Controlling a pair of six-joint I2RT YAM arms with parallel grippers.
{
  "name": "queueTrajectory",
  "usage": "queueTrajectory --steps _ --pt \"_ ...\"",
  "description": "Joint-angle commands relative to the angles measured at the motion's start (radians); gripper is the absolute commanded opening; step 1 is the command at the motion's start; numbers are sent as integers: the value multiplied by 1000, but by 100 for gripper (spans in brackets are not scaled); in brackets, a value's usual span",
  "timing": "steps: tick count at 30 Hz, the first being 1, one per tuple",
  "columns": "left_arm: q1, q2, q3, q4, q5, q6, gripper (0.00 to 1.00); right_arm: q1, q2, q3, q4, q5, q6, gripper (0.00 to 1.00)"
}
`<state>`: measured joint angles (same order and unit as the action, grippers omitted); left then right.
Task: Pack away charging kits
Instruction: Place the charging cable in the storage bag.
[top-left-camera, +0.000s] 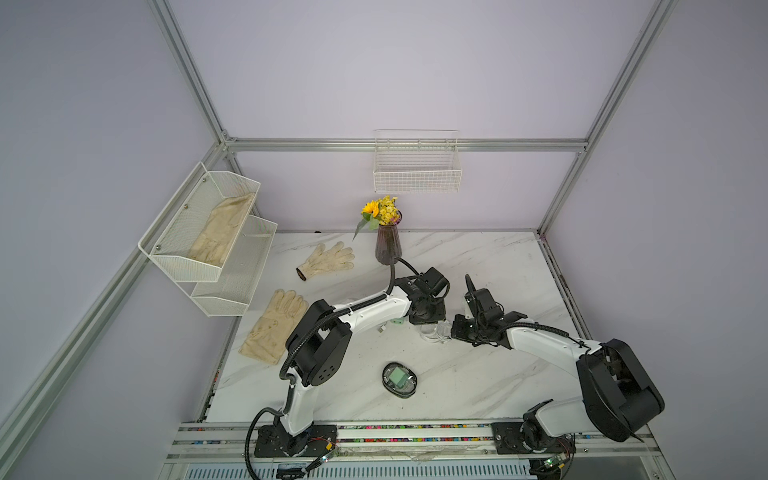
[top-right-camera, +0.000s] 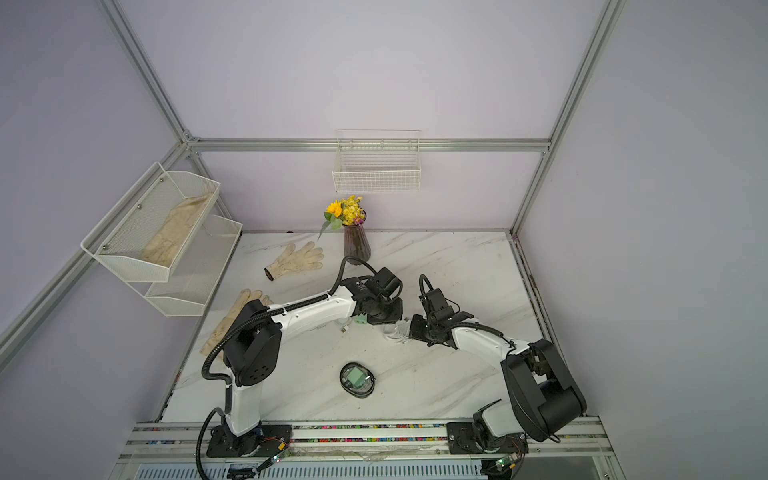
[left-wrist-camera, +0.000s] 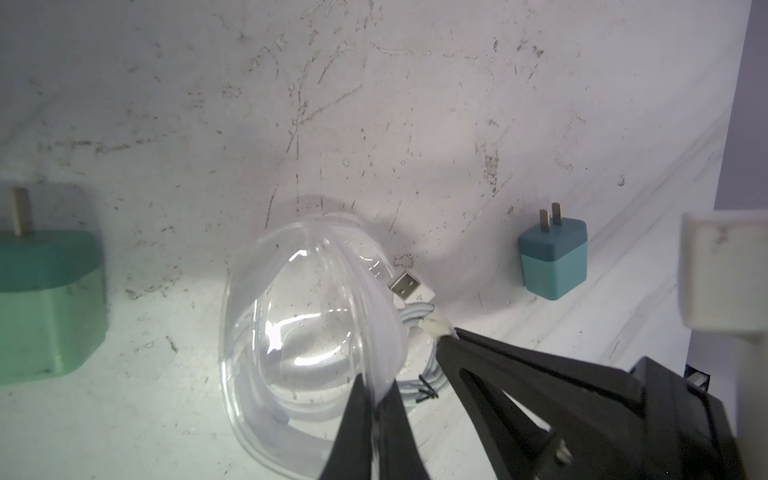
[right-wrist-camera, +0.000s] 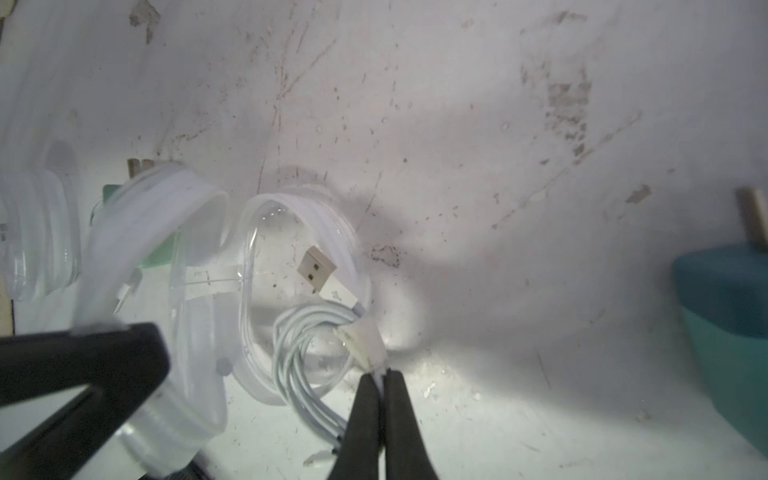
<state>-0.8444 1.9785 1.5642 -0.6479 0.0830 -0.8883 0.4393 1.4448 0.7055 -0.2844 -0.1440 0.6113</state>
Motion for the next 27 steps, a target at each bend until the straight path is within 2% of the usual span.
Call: queueTrajectory --steps 1,5,15,27 --pt "2 -69 -70 73 40 -38 0 5 22 2 47 34 -27 0" --pt "5 -100 -153 187 90 -72 0 5 21 19 49 29 -38 0" --pt "11 -105 -187 226 104 -84 0 5 18 92 27 -28 -40 0" --pt "39 -144 -288 358 143 -128 0 22 111 72 127 -65 -15 0"
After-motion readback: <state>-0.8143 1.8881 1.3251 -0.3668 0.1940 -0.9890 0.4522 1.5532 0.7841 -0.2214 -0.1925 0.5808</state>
